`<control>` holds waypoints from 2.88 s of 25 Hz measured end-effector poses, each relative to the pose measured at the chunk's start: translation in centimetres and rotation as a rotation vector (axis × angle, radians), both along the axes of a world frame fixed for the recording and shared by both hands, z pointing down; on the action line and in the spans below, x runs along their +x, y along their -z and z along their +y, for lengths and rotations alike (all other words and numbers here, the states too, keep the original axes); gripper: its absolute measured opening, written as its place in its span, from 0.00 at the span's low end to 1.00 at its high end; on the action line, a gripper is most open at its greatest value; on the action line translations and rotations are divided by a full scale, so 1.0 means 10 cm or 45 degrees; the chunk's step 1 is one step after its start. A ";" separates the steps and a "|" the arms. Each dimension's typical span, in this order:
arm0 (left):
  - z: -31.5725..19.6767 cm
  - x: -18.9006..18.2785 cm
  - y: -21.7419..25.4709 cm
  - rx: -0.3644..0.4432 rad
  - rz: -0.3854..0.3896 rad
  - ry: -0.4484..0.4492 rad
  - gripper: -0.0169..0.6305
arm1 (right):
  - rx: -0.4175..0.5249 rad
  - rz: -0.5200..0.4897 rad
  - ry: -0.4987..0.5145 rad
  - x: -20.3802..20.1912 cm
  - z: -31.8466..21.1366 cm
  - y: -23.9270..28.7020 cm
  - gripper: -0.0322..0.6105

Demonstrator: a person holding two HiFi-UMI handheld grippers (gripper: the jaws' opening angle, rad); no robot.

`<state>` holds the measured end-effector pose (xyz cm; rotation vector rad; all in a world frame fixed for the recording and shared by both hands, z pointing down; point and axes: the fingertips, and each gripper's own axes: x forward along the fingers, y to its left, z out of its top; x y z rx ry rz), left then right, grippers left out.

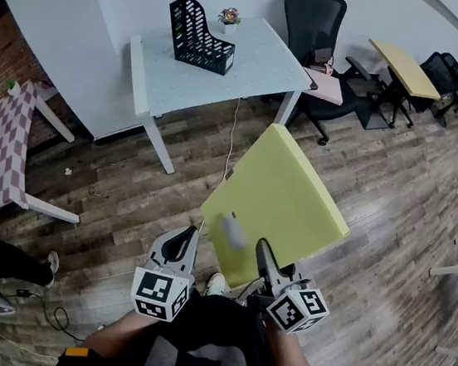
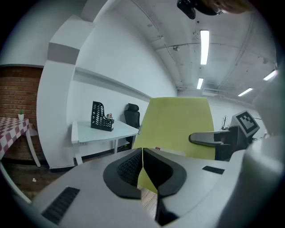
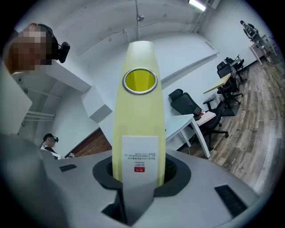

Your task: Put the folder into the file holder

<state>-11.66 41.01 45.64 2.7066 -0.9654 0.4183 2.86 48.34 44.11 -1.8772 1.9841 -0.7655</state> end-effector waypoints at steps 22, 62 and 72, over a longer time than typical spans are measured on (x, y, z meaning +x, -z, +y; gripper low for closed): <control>-0.09 0.13 0.08 0.027 0.001 -0.001 0.05 | 0.060 -0.007 -0.006 0.13 -0.11 0.11 0.28; -3.57 0.00 0.21 -0.037 0.099 0.003 0.05 | 0.072 0.196 -0.101 0.37 -3.52 0.71 0.28; -4.18 0.15 -0.13 -0.085 0.032 0.111 0.05 | 0.080 0.214 -0.031 0.81 -4.20 0.53 0.28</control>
